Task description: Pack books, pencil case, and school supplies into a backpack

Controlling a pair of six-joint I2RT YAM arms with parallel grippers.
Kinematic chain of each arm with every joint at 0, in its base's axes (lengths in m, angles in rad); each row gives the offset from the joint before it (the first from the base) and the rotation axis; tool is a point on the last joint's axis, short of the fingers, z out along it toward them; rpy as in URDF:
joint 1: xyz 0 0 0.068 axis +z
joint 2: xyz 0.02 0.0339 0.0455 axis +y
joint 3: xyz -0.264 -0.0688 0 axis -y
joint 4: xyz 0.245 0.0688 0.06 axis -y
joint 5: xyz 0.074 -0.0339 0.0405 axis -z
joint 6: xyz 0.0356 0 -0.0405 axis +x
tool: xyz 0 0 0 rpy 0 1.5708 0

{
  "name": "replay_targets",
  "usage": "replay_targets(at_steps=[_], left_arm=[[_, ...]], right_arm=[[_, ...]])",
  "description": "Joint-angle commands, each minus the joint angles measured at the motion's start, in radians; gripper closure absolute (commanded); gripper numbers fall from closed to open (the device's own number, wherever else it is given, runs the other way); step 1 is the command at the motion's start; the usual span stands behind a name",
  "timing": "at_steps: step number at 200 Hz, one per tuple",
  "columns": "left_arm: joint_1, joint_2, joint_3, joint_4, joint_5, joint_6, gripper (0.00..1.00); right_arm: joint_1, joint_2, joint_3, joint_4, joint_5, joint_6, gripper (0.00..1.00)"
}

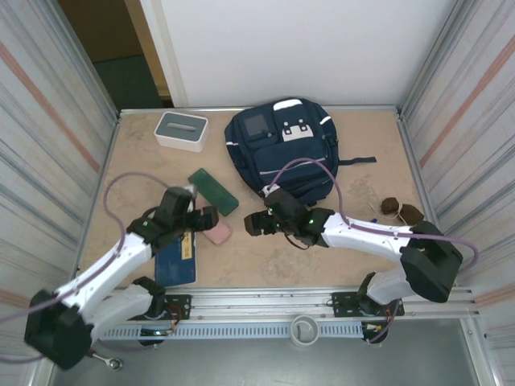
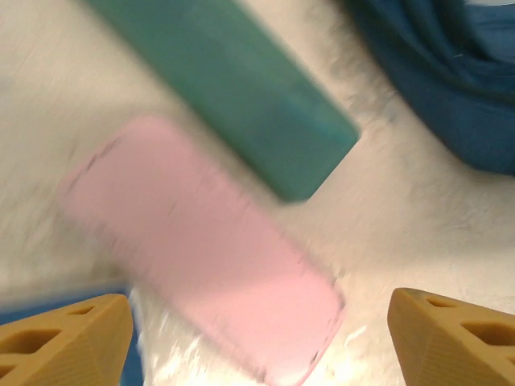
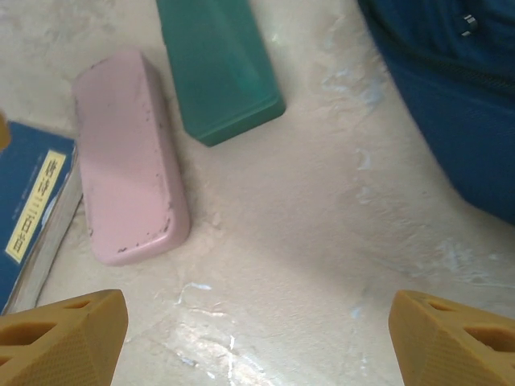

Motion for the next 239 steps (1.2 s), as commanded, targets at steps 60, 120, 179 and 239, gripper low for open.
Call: replay_targets(at_steps=[60,120,179,239], left_arm=[[-0.006,-0.047,-0.179,-0.101,0.179,-0.27,0.17],[-0.052,0.03,-0.245,0.141,0.354,-0.304,0.21],[-0.222,0.231,-0.11,0.317,0.342,-0.298,0.22],[-0.262,0.291,0.095,0.153,0.177,-0.135,0.19]], right_arm=[[-0.012,-0.007,0.003,-0.059,0.059,0.018,0.16],[-0.02,-0.03,-0.036,-0.057,0.095,0.045,0.15],[-0.055,-0.019,-0.026,-0.086,0.086,0.063,0.14],[-0.101,-0.085,-0.071,-0.078,-0.106,-0.058,0.12]])
